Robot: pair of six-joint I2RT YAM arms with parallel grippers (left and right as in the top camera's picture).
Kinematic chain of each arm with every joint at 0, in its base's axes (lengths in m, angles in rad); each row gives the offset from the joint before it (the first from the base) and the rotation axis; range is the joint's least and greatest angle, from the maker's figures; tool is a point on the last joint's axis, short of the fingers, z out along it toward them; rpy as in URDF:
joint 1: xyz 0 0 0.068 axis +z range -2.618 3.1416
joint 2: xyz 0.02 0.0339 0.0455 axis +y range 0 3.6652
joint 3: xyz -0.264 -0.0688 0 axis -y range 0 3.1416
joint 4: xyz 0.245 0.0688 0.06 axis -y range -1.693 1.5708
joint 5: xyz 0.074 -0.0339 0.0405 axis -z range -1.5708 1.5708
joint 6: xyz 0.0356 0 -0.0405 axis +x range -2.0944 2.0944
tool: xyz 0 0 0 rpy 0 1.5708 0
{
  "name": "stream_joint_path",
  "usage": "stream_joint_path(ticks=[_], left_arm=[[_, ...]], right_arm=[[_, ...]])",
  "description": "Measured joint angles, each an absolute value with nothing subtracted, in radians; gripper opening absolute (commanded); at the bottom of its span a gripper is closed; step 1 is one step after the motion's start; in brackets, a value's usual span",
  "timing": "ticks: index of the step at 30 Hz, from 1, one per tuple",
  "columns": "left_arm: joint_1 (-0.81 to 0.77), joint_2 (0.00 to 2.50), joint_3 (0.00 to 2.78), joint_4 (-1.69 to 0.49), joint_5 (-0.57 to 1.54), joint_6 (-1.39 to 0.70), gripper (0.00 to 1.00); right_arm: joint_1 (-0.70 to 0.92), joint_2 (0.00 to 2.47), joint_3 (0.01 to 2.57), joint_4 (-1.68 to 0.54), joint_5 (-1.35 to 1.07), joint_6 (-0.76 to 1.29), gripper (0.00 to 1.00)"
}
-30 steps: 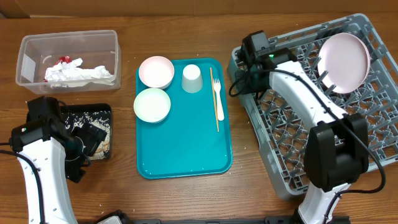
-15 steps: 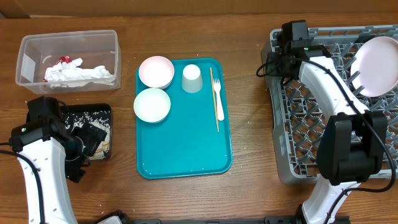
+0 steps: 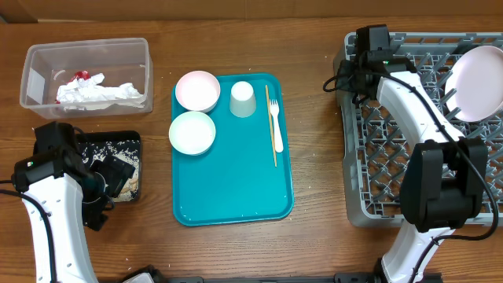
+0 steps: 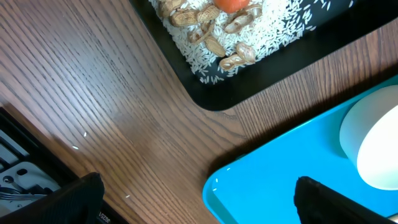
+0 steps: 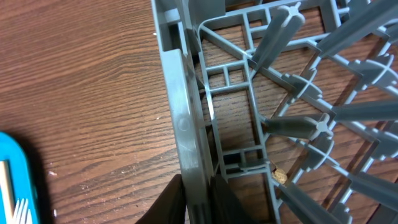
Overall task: Sort waste into correct bins and load items into the dishwasher rack
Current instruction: 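Open the right gripper, release the plate and withdraw left over the rack, then reach the right gripper to the white cup on the teal tray and grasp it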
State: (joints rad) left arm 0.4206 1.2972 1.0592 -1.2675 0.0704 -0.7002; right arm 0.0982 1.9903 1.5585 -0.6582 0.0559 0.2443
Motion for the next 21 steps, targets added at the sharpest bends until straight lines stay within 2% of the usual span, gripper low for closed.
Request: stream_joint_path(ticks=[6,11,14,16,17,18,19,21], left_arm=[[0.421,1.297,1.059,-1.267,0.071,-0.700,1.00],[0.421,1.297,1.059,-1.267,0.071,-0.700,1.00],[0.421,1.297,1.059,-1.267,0.070,-0.700,1.00],[0.421,1.297,1.059,-1.268,0.070,-0.700,1.00],[0.421,1.297,1.059,-1.267,0.070,-0.700,1.00],[0.421,1.297,1.059,-1.267,0.071,-0.700,1.00],[0.421,1.297,1.059,-1.267,0.071,-0.700,1.00],[0.421,1.297,1.059,-1.267,0.071,-0.700,1.00]], right_arm=[[0.107,1.990,1.559,-0.656,0.071,0.283,0.23],[0.115,1.990,1.602,-0.719,0.056,0.303,0.43],[0.121,1.990,1.663,-0.783,0.015,0.306,0.48],[0.134,1.989,1.727,-0.843,-0.010,0.310,0.56],[0.140,1.986,1.765,-0.883,-0.033,0.310,0.71],[0.141,1.983,1.787,-0.904,-0.053,0.310,0.82],[0.146,1.979,1.814,-0.935,-0.093,0.308,0.87],[0.151,1.961,1.842,-0.957,-0.189,0.311,0.90]])
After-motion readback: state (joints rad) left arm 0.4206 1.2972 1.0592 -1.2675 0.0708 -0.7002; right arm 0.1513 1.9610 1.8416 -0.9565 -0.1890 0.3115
